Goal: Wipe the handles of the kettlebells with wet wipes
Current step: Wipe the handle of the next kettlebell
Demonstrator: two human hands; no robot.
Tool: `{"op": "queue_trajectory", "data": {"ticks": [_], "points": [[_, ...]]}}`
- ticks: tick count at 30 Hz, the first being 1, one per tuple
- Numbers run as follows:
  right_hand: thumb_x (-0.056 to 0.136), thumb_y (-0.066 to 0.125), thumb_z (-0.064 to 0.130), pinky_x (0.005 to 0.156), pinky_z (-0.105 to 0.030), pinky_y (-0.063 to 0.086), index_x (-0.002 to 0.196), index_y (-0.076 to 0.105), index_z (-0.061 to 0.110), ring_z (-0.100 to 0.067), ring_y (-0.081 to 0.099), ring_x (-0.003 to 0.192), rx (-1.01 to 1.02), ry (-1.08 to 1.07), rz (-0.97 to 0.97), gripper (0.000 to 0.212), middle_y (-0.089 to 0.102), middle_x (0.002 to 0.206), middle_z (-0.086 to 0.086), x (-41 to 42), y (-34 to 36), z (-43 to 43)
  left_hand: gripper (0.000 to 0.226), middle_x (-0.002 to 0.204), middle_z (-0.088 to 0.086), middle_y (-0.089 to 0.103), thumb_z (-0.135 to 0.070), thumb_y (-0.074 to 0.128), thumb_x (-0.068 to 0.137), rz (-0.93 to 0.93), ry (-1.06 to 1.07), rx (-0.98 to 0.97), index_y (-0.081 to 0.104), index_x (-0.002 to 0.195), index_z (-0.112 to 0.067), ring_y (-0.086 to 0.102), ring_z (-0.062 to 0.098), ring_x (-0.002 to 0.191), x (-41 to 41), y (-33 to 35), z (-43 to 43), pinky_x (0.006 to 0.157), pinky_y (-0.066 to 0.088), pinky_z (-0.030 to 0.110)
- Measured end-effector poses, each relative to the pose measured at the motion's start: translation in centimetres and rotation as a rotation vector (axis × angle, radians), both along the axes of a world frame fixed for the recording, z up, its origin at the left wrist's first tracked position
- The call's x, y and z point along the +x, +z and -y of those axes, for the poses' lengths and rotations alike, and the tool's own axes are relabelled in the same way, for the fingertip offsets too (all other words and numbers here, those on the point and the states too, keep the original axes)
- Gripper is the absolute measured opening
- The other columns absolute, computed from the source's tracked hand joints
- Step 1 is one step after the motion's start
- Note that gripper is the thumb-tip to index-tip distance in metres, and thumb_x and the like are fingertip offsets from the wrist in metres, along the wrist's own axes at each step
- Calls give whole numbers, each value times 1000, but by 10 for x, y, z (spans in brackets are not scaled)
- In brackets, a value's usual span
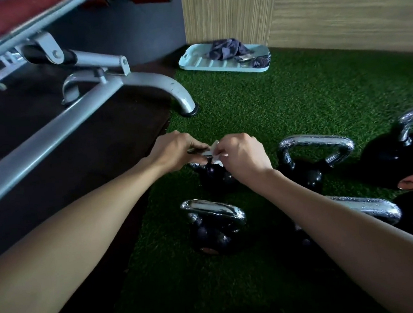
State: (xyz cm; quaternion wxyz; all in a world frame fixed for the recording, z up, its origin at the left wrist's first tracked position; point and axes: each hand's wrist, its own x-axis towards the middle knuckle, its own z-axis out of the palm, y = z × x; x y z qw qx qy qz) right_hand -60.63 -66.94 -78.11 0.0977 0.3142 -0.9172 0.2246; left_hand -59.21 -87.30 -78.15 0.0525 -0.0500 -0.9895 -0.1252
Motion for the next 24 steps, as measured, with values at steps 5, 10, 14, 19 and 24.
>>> {"op": "queue_trajectory", "data": {"ticks": [5, 10, 14, 19, 24], "points": [[86, 70, 11, 78, -36, 58, 89, 80, 25, -23, 72, 87, 0, -106, -37, 17, 77, 97, 4, -13, -1, -37, 57, 109, 0, 77, -60, 76, 77, 28, -44, -35, 70, 127, -35, 71, 16, 97, -10, 6, 3, 70, 38, 22], [82, 72, 17, 72, -30, 59, 83, 80, 32, -15, 71, 79, -65, -90, 36, 17, 77, 90, 10, -18, 6, -21, 54, 105, -1, 78, -52, 78, 77, -17, -111, -148, 70, 127, -32, 72, 18, 91, -10, 13, -2, 66, 35, 25], [80, 68, 14, 74, -34, 58, 83, 79, 30, -19, 71, 83, -47, -128, 19, 20, 77, 90, 7, -16, 3, -16, 57, 102, 0, 78, -52, 80, 76, -7, -101, -127, 70, 128, -30, 71, 16, 84, -10, 14, 0, 65, 36, 24], [84, 74, 18, 68, -31, 57, 83, 80, 25, -21, 70, 76, -66, -210, 30, 9, 77, 84, 2, -21, -6, -32, 61, 89, -7, 74, -55, 79, 75, 50, -86, -80, 71, 128, -27, 57, 11, 68, -11, 16, 5, 64, 35, 24], [80, 80, 14, 72, -28, 59, 90, 81, 23, -17, 72, 79, -92, -230, 143, 13, 78, 90, 2, -40, -16, -35, 64, 91, -3, 72, -58, 78, 74, 55, -91, -104, 67, 131, -31, 46, 6, 61, -9, 13, 15, 61, 34, 25]]}}
